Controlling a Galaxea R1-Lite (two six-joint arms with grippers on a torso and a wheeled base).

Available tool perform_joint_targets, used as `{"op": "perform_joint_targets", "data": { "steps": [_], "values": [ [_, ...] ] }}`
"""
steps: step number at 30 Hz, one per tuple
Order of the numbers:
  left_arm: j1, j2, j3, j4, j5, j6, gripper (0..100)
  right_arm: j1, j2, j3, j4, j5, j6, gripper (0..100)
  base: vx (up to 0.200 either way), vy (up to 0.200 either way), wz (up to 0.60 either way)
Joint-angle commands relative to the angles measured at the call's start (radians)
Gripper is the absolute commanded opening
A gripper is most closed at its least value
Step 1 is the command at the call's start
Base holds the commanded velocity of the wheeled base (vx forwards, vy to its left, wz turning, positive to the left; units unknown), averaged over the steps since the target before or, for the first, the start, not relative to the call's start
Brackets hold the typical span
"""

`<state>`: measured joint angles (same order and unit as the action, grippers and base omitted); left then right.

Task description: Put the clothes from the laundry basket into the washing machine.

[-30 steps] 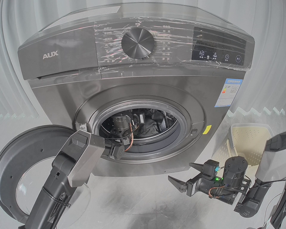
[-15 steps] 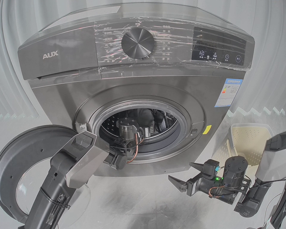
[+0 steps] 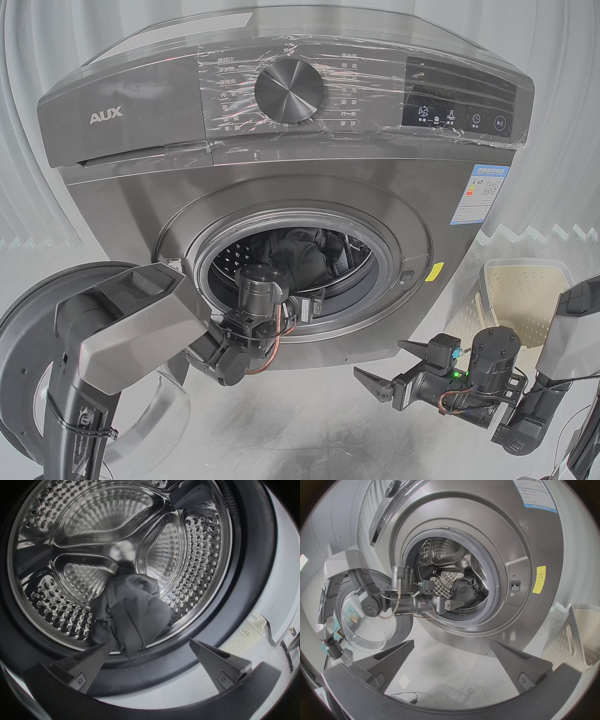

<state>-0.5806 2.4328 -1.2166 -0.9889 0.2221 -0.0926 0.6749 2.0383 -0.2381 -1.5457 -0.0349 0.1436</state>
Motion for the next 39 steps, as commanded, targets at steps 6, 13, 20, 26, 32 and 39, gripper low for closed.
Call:
{"op": "perform_joint_targets", "data": {
  "steps": [6, 13, 20, 26, 32, 39],
  "values": [
    [-0.114, -0.232, 0.295, -0.047, -0.020, 0.011, 100, -0.001, 0.000, 0.002, -0.001, 0.000, 0.001, 100, 0.000, 0.000, 0.00],
    [-0.143, -0.273, 0.350, -0.051, -0.046, 0.013, 100, 0.006, 0.000, 0.002, -0.001, 0.000, 0.001, 100, 0.000, 0.000, 0.00],
    [-0.128, -0.242, 0.339, -0.053, -0.046, 0.014, 100, 0.005, 0.002, 0.002, -0.001, 0.000, 0.001, 100, 0.000, 0.000, 0.00],
    [-0.067, -0.101, 0.236, -0.054, -0.060, 0.024, 100, 0.006, -0.003, 0.003, -0.001, -0.002, 0.001, 100, 0.000, 0.000, 0.00],
    [-0.001, 0.025, 0.060, -0.045, -0.066, 0.059, 100, 0.005, 0.000, 0.002, -0.001, 0.000, 0.002, 100, 0.000, 0.000, 0.00],
    [0.038, 0.137, -0.106, 0.013, -0.067, 0.065, 100, 0.000, 0.002, 0.002, -0.001, 0.000, 0.004, 100, 0.000, 0.000, 0.00]
  ]
}}
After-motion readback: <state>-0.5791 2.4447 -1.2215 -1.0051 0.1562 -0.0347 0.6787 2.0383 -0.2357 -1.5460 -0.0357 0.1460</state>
